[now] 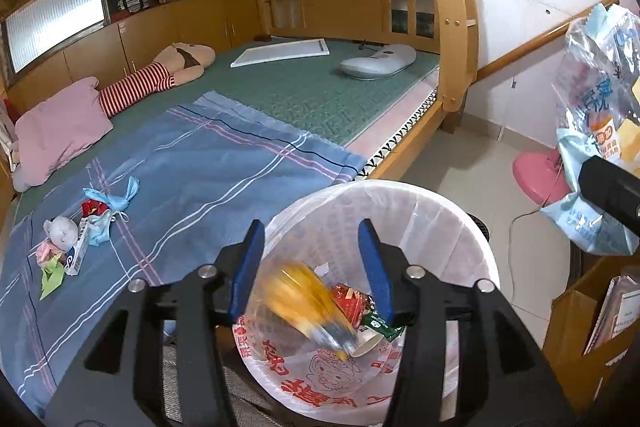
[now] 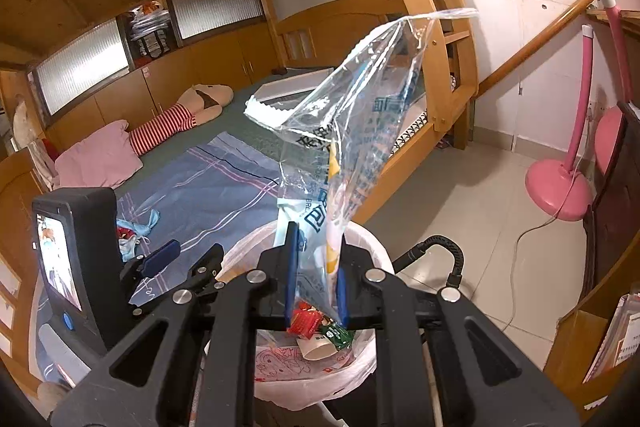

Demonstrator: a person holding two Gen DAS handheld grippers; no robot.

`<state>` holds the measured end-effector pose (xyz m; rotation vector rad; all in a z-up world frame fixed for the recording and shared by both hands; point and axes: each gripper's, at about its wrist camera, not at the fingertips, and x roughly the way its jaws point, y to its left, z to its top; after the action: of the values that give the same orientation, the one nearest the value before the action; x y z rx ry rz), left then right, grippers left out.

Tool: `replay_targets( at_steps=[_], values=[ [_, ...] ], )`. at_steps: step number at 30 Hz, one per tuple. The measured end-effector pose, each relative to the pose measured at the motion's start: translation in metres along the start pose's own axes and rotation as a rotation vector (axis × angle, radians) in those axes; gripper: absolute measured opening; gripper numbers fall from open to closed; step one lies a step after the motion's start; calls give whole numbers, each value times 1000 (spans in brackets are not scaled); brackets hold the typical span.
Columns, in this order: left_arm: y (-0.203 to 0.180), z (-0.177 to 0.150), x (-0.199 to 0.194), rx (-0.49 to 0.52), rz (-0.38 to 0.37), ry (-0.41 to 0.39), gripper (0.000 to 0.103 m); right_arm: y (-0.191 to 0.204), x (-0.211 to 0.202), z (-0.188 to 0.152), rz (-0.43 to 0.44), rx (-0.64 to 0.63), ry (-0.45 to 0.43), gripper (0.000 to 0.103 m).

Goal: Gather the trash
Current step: 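Carry both bags over the white bin and open both tools to drop them, then move both open tools back over the trash on the bed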

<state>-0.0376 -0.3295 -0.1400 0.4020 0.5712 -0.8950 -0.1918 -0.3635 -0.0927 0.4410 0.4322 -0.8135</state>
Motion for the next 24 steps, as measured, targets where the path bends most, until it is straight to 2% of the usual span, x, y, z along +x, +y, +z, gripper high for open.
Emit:
replay_targets(
  at_steps=[5,9,14,16,18,20,24],
  values=[
    [12,0,-1,-30,20,-2,52,2,4,-1,1,-3,13,17],
    [31,1,-10,-67,53,-27,60,3,16,-1,11,-6,49,17],
    [64,2,-24,-130,105,-55,60,9,58,-6,31,-32,162,19],
    [77,3,-30,-160,123,-67,60,14,78,-10,34,-48,220,30],
    [88,3,-33,-180,134,-74,60,18,93,-14,31,-55,268,51],
    [100,4,-36,-203,151,-84,60,20,100,-15,34,-42,284,63],
    [120,3,-40,-245,167,-95,60,24,97,-15,38,-41,268,64]
  ],
)
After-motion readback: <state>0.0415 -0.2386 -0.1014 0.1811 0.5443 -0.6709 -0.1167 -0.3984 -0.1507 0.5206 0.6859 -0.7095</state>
